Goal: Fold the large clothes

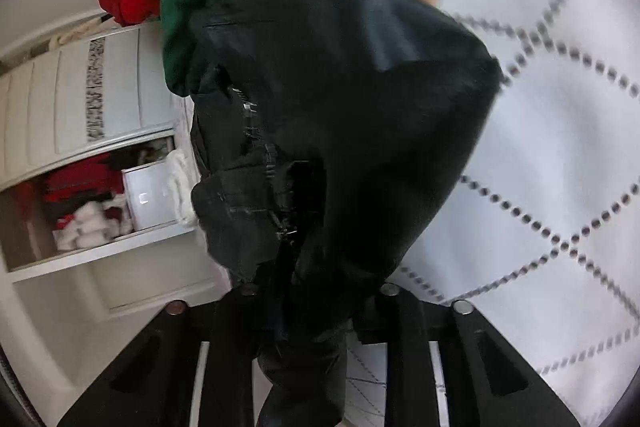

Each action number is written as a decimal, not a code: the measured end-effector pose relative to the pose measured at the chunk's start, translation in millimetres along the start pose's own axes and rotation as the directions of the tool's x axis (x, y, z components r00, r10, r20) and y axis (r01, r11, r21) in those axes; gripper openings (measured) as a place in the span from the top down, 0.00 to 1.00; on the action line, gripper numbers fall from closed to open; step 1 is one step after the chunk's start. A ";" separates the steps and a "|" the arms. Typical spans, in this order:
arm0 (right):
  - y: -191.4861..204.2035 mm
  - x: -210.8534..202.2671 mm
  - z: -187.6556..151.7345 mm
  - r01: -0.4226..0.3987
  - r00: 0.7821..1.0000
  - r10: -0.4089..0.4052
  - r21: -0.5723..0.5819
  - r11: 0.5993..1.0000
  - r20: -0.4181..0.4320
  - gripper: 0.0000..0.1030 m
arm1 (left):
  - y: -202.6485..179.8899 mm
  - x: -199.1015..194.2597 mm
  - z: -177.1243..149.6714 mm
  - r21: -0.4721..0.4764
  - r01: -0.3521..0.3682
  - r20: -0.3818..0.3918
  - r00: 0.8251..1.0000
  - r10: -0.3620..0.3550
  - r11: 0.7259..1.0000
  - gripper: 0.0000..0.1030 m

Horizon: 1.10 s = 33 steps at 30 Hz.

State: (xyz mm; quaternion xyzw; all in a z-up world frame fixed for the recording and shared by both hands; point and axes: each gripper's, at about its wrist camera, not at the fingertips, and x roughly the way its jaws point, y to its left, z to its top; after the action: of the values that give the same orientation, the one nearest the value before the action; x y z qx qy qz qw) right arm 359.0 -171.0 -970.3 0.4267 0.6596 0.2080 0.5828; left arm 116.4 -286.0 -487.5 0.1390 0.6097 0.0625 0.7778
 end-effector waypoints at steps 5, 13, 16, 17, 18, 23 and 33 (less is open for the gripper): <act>90.7 -21.5 -27.2 0.119 0.992 -0.115 -0.109 0.987 0.044 0.82 | 54.0 -27.0 -8.0 -0.080 0.156 0.034 0.988 -0.154 0.985 0.96; 270.9 35.3 -63.7 0.294 0.956 -0.289 -0.274 0.916 0.061 0.82 | 186.5 -27.7 -12.3 -0.305 0.328 0.068 0.944 -0.323 0.894 0.97; 323.2 102.2 -69.6 0.371 0.924 -0.378 -0.343 0.863 0.050 0.82 | 239.4 10.2 -22.1 -0.429 0.343 0.054 0.933 -0.355 0.836 0.96; 331.5 123.3 -69.0 0.394 0.913 -0.404 -0.360 0.846 0.048 0.82 | 251.4 24.1 -25.8 -0.457 0.345 0.048 0.930 -0.364 0.820 0.91; 337.9 146.7 -70.5 0.421 0.898 -0.438 -0.382 0.823 0.045 0.82 | 261.6 40.3 -29.7 -0.478 0.341 0.033 0.928 -0.371 0.809 0.91; 323.2 258.2 -74.8 0.557 0.784 -0.620 -0.411 0.722 -0.028 0.65 | 307.9 135.3 -59.9 -0.621 0.449 -0.011 0.815 -0.580 0.643 0.79; 320.2 179.5 -69.7 0.409 0.904 -0.427 -0.316 0.856 0.013 0.34 | 351.4 121.9 -74.9 -0.752 0.432 0.116 0.830 -0.546 0.497 0.35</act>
State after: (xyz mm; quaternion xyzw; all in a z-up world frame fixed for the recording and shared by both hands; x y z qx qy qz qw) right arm 403.4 165.0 -813.1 0.1697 0.7119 0.1902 0.6544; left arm 99.7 92.1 -514.6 -0.3789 0.5930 0.0949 0.7041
